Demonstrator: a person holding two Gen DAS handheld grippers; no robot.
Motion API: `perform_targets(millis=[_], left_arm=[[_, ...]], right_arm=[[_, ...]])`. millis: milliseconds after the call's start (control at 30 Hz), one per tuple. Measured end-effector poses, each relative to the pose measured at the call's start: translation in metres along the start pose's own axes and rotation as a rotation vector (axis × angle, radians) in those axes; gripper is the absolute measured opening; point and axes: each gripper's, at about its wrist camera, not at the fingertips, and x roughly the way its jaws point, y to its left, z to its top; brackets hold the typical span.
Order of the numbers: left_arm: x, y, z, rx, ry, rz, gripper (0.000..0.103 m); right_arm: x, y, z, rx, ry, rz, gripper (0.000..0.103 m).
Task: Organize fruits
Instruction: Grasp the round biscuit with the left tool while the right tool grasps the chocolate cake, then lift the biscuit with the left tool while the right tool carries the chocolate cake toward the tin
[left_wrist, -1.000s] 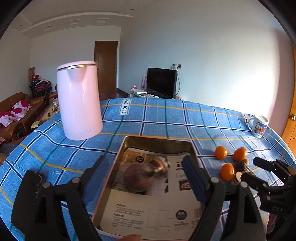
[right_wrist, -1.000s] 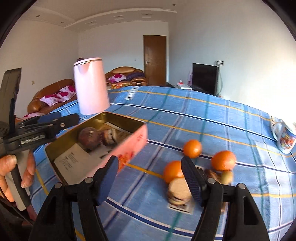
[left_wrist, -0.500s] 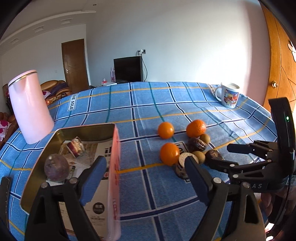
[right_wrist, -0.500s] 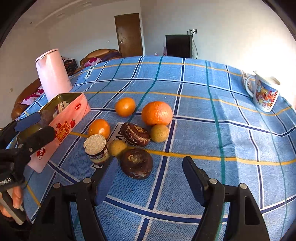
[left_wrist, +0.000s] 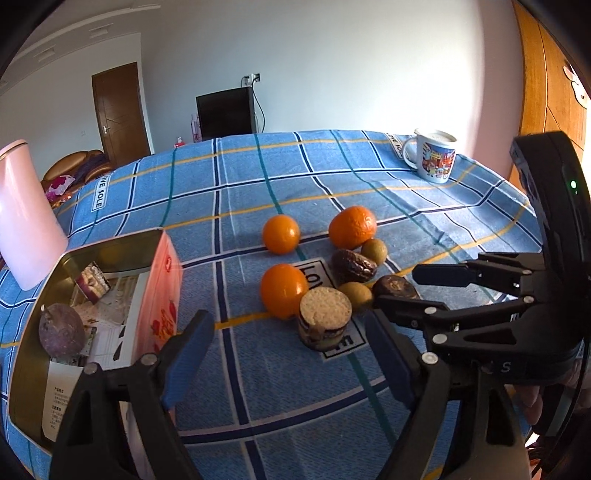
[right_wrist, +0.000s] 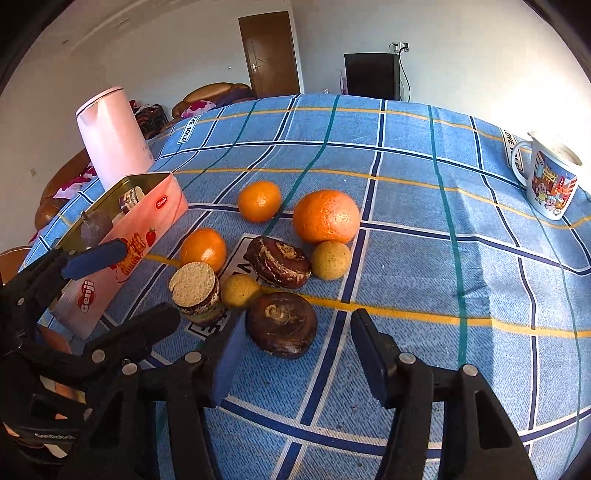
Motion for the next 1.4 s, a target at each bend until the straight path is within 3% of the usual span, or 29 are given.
perform_targets(millis=[100, 233, 300, 533, 633, 1400], left_arm=[[0.007, -0.002, 0.0, -0.006, 0.032, -0.016, 0.083], [0.016, -0.006, 0.0, -0.01, 0.074, -0.046, 0.074], [0.021, -0.006, 0.002, -0.021, 0.1, -0.064, 0.052], [0.03, -0.007, 0.01, -0.035, 0.117, -0.059, 0.048], [0.027, -0.011, 0.01, -0.014, 0.107, -0.075, 0.035], [-0.012, -0.009, 0.01, -0.009, -0.098, 0.021, 0.035]], right_arm=[[0.003, -0.002, -0.001, 0.001, 0.017, 0.055, 0.04], [-0.007, -0.004, -0.002, 0.019, -0.031, 0.043, 0.04], [-0.013, -0.007, -0.003, 0.034, -0.059, 0.015, 0.04], [-0.017, -0.006, -0.003, 0.027, -0.076, -0.001, 0.04], [-0.011, -0.004, -0.01, 0.023, -0.047, 0.021, 0.04], [-0.052, 0.003, -0.024, -0.008, -0.289, 0.021, 0.04]])
